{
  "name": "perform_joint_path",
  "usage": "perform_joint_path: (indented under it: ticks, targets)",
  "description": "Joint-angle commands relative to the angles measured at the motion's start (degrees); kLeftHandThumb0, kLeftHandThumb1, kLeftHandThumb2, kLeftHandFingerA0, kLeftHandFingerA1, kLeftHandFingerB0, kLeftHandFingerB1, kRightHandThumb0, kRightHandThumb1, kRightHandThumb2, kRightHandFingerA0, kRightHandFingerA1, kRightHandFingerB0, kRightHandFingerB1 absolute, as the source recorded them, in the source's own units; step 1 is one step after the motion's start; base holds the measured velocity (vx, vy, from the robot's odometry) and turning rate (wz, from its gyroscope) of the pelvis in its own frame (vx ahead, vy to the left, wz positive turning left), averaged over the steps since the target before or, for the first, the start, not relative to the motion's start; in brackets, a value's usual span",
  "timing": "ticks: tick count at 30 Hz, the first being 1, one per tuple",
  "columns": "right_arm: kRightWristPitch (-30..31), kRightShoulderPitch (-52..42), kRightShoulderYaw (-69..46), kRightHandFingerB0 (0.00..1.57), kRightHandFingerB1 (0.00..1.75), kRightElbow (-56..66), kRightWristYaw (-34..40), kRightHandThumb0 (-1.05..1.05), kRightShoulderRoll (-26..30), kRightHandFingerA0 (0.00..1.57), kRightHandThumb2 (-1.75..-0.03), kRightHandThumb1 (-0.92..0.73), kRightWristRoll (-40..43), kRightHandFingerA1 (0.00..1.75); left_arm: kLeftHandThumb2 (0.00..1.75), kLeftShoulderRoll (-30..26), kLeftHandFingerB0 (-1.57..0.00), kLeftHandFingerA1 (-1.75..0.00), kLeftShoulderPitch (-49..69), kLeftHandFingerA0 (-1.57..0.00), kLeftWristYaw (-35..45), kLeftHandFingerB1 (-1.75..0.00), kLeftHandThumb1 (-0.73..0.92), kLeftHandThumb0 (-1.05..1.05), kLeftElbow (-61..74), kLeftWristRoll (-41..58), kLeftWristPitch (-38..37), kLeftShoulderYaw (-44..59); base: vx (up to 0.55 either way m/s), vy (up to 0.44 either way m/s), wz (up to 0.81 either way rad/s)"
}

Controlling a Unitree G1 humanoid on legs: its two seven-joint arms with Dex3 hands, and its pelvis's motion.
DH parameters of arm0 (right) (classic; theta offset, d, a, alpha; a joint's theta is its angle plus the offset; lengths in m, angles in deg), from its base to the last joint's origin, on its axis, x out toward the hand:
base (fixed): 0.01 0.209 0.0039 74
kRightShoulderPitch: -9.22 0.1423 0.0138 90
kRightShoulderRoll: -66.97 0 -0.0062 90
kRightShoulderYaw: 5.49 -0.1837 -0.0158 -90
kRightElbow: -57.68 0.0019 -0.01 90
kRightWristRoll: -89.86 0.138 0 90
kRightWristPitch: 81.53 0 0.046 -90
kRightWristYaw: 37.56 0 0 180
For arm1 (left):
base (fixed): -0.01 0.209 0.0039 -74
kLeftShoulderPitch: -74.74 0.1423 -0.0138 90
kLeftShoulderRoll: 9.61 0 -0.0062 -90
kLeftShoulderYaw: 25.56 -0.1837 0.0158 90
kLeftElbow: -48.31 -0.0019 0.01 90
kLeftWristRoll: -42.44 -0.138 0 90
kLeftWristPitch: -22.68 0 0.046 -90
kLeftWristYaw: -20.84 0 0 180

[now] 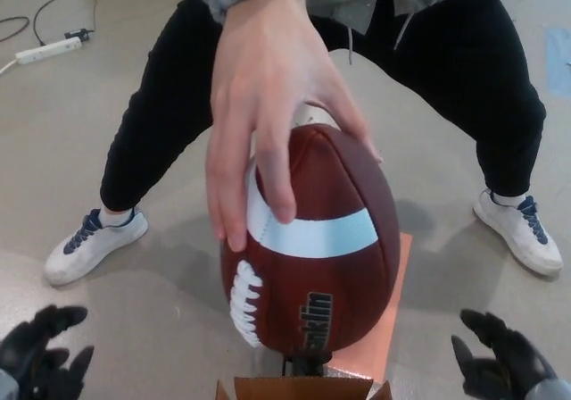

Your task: Use both hands to pick up a football from a person and place it into a container beneath

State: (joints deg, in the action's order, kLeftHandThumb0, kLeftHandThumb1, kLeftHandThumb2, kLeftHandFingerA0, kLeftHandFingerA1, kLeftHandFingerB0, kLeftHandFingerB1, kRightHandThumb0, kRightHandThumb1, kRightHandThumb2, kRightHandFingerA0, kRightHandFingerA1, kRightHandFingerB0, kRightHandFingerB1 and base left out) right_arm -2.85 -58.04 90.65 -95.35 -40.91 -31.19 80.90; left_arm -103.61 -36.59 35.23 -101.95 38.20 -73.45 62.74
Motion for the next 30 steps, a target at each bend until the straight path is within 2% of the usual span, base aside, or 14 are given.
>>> perform_joint_path:
  ticks: [1, 2, 3, 13, 15, 21, 22, 23, 24, 25, 27, 28, 29, 30]
  targets:
    - [-7.5, 1.4, 0.2, 0.02, 0.19, -3.8, 0.9, -0.76, 0.5, 0.26, -0.73, -0.92, -1.2, 0.36, 0.67, -2.2, -0.10, -0.32, -1.0, -0.16, 5.0, -0.19, 0.83, -0.62, -3.0, -0.1, -3.9, 0.1, 0.00, 0.000, 0.00]
    - [-7.9, 1.4, 0.1, 0.02, 0.19, -4.2, 1.0, -0.76, 0.5, 0.26, -0.73, -0.92, -1.1, 0.36, 0.67, -2.1, -0.10, -0.32, -0.9, -0.16, 5.1, -0.19, 0.83, -0.62, -3.3, 0.0, -4.3, 0.3, 0.00, 0.000, 0.00]
    - [-8.7, 1.2, -0.4, 0.01, 0.18, -4.4, 0.8, -0.80, 0.4, 0.26, -0.76, -0.91, -0.5, 0.38, 0.98, -2.0, -0.03, -0.40, -0.5, -0.03, 5.3, -0.29, 0.66, -0.68, -3.4, 0.3, -5.0, 0.6, 0.00, 0.000, 0.00]
    - [-15.0, -5.1, -11.6, 0.01, 0.18, 8.6, -5.4, -0.74, -3.1, 0.29, -0.76, -0.92, 12.8, 0.39, 1.13, 1.6, -0.05, -0.44, 6.5, -0.08, 6.6, -0.19, 0.81, -0.82, 5.5, 5.0, -14.9, 4.8, 0.00, 0.000, 0.00]
    - [-16.2, -8.8, -13.7, 0.01, 0.13, 18.3, -6.5, -0.80, -4.9, 0.30, -0.92, -0.86, 16.7, 0.45, 1.20, 2.6, -0.06, -0.39, 8.6, -0.08, 7.4, -0.11, 0.87, -0.92, 12.2, 6.0, -15.4, 4.9, 0.00, 0.000, 0.00]
    - [-13.7, -14.6, -14.0, 0.01, 0.16, 33.3, -7.4, -0.80, -7.6, 0.33, -0.87, -0.92, 19.3, 0.41, 1.20, 4.3, -0.07, -0.43, 13.6, -0.07, 7.7, -0.10, 0.88, -0.92, 24.7, 8.4, -15.7, 6.0, 0.00, 0.000, 0.00]
    - [-12.9, -16.3, -13.1, 0.00, 0.19, 38.3, -7.0, -0.82, -8.0, 0.30, -1.20, -0.87, 19.1, 0.50, 1.19, 5.3, 0.00, -0.48, 15.5, -0.14, 7.6, -0.19, 0.83, -0.86, 29.6, 9.9, -14.9, 6.2, 0.00, 0.000, 0.00]
    - [-12.3, -17.2, -12.7, 0.00, 0.19, 40.7, -6.9, -0.82, -8.2, 0.30, -1.20, -0.87, 18.9, 0.50, 1.19, 5.7, 0.00, -0.48, 16.4, -0.14, 7.6, -0.19, 0.83, -0.86, 32.0, 10.4, -14.4, 6.4, 0.00, 0.000, 0.00]
    - [-12.8, -18.9, -11.3, 0.00, 0.15, 45.3, -6.7, -0.85, -8.3, 0.30, -1.21, -0.91, 18.0, 0.50, 0.82, 6.1, -0.02, -0.36, 18.4, -0.18, 7.9, -0.17, 0.91, -0.86, 37.5, 11.5, -13.5, 6.1, 0.00, 0.000, 0.00]
    - [-12.8, -19.4, -11.0, 0.00, 0.15, 46.8, -6.7, -0.85, -8.3, 0.30, -1.21, -0.91, 17.7, 0.50, 0.82, 6.3, -0.02, -0.36, 19.1, -0.18, 8.0, -0.17, 0.91, -0.86, 39.2, 11.7, -13.1, 6.0, 0.00, 0.000, 0.00]
    - [-13.4, -20.9, -9.4, 0.00, 0.19, 52.1, -6.1, -0.80, -8.5, 0.26, -1.18, -0.83, 16.0, 0.49, 1.18, 6.9, 0.00, -0.46, 21.1, -0.09, 8.2, -0.20, 0.82, -0.87, 45.7, 13.2, -10.9, 5.9, 0.00, 0.000, 0.00]
    - [-13.4, -21.9, -8.4, 0.00, 0.19, 55.5, -5.9, -0.80, -8.7, 0.26, -1.18, -0.83, 15.3, 0.49, 1.18, 7.4, 0.00, -0.46, 22.3, -0.09, 8.3, -0.20, 0.82, -0.87, 49.4, 14.3, -9.7, 5.9, 0.00, 0.000, 0.00]
    - [-13.2, -22.8, -7.5, 0.00, 0.14, 58.3, -5.5, -0.87, -9.0, 0.31, -0.82, -0.92, 14.4, 0.37, 1.19, 7.6, 0.00, -0.46, 23.1, -0.09, 8.1, -0.19, 0.81, -0.88, 52.3, 14.6, -8.7, 5.7, 0.00, 0.000, 0.00]
    - [-13.0, -23.7, -6.6, 0.00, 0.14, 61.0, -5.0, -0.87, -9.3, 0.31, -0.82, -0.92, 13.4, 0.37, 1.19, 7.8, 0.00, -0.46, 23.9, -0.09, 7.8, -0.19, 0.81, -0.88, 55.1, 14.8, -7.8, 5.4, 0.00, 0.000, 0.00]
